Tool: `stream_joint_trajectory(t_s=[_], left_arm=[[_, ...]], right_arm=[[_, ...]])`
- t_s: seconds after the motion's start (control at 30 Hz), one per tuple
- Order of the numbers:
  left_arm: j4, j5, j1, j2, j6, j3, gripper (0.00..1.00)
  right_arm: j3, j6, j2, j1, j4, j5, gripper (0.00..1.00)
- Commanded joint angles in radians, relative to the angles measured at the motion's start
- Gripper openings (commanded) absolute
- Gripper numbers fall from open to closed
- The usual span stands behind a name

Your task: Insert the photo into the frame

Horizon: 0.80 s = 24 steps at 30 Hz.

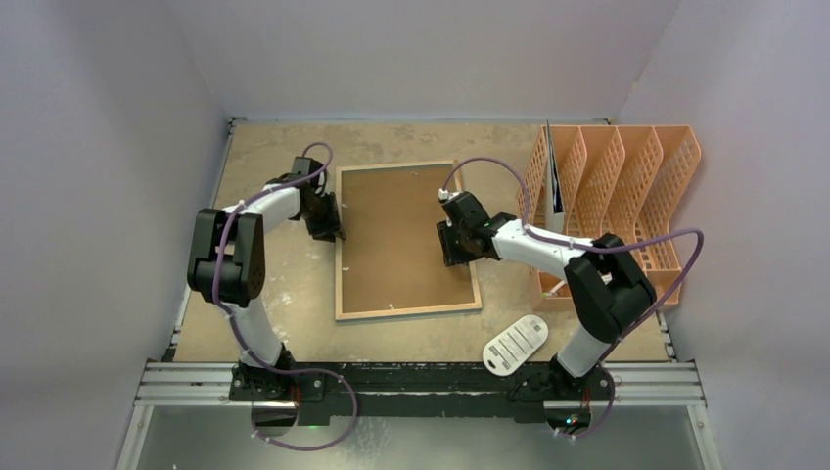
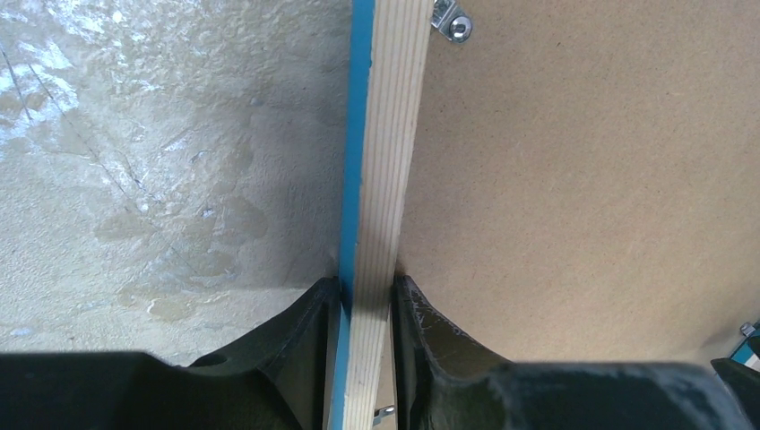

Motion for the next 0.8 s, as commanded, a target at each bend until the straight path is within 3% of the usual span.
stream_joint_trajectory(t_s=[0.0,0.43,0.77], left_arm=[[-0.033,-0.163,0.025,0.068,0.037,-0.015,0.27],[-0.037,-0.167,0.025,0.079,0.064,-0.018,0.19],[-0.05,-0.202,0.025,0.087,0.088,-0.012,0.17]], right_arm=[[0.011,-0.03,0.018,-0.002,-0.014,-0.042,0.41],[0.02,0.013,0.092,-0.002,-0.129,0.039,0.3],[0.057,0.03,0.079,-0.002,-0.208,0.082,0.29]])
